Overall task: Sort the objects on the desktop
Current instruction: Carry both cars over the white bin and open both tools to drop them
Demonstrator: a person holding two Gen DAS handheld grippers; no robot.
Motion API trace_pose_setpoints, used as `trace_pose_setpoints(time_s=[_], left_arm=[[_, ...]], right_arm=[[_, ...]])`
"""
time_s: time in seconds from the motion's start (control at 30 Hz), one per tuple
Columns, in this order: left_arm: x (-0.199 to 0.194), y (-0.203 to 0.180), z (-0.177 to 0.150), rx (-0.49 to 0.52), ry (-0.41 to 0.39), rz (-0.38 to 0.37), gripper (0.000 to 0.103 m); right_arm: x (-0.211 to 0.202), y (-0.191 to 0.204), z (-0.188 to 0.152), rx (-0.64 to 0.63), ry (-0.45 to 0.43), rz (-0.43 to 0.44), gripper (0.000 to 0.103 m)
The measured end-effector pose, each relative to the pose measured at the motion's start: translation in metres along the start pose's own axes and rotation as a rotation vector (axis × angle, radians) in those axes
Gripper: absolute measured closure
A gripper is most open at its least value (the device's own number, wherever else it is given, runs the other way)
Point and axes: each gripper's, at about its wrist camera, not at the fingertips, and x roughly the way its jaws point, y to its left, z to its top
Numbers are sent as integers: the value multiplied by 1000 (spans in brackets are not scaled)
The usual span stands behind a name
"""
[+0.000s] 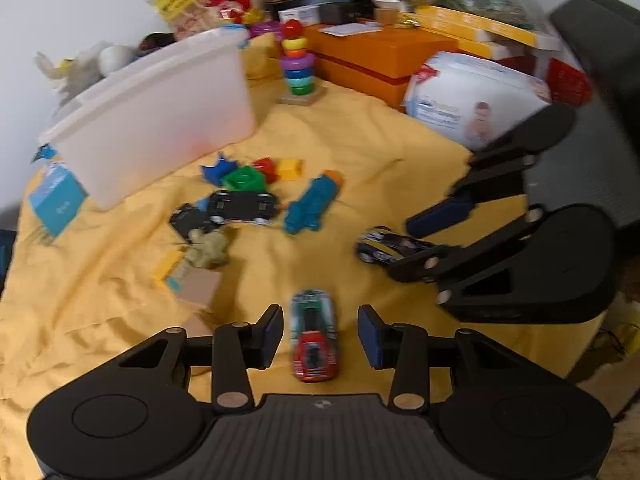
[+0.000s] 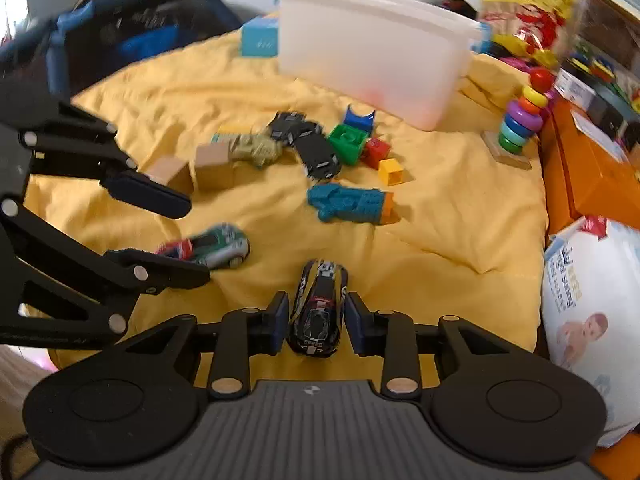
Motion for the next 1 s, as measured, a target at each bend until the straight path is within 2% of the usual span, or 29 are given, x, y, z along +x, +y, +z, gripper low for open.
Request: trace_pose_setpoints(time_s=[0.07, 0.23, 0.27, 0.3, 0.33, 0.4, 0.5, 0.67, 0.83, 1.0], left_arm=[[5, 5, 1, -26, 19, 3, 54], [28, 14, -4, -87, 91, -72, 54], [30, 17, -7, -103, 93, -87, 56], [29, 20, -8, -123, 79, -100, 64], [29, 23, -9, -134, 75, -111, 70], [26, 28, -7, -155, 70, -135, 70], [13, 34, 2, -155, 22, -143, 70], [-19, 68, 40, -173, -127, -87, 70], [-37, 120, 94, -201, -256, -16, 70], [-35, 165, 146, -199, -346, 77, 70]], right_arm=[[2, -2, 1, 21, 3, -1, 64], [13, -1, -2, 28, 25, -10, 63], [14, -1, -5, 29, 27, -11, 64], [13, -2, -6, 40, 18, -3, 70], [13, -3, -6, 51, 20, 4, 70], [11, -3, -4, 52, 29, 4, 70], [3, -5, 5, 63, 10, 4, 70], [-14, -16, 37, 71, -78, -20, 70], [-28, -35, 94, 51, -235, -68, 70], [-26, -59, 164, 67, -381, -110, 70]])
